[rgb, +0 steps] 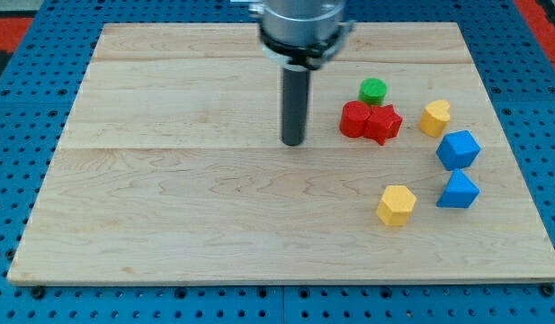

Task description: Separate the red circle with red star slightly to the down

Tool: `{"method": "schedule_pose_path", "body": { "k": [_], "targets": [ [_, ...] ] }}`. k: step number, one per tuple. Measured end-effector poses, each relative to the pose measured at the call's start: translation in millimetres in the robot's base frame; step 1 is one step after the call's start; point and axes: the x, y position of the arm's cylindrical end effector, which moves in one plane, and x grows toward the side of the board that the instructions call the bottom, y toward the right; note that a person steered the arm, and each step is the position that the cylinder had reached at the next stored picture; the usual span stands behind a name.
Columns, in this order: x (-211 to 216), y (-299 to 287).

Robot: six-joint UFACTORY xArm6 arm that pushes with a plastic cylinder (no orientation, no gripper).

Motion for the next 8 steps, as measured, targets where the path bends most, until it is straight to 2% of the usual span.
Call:
{"method": "schedule_pose_path", "body": {
  "k": [2, 3, 4, 6, 7, 8],
  "targets": [
    [-104, 30],
    [-111, 80],
    [-91, 124],
    [13, 108],
    [26, 111],
    [0, 58]
  ]
}}
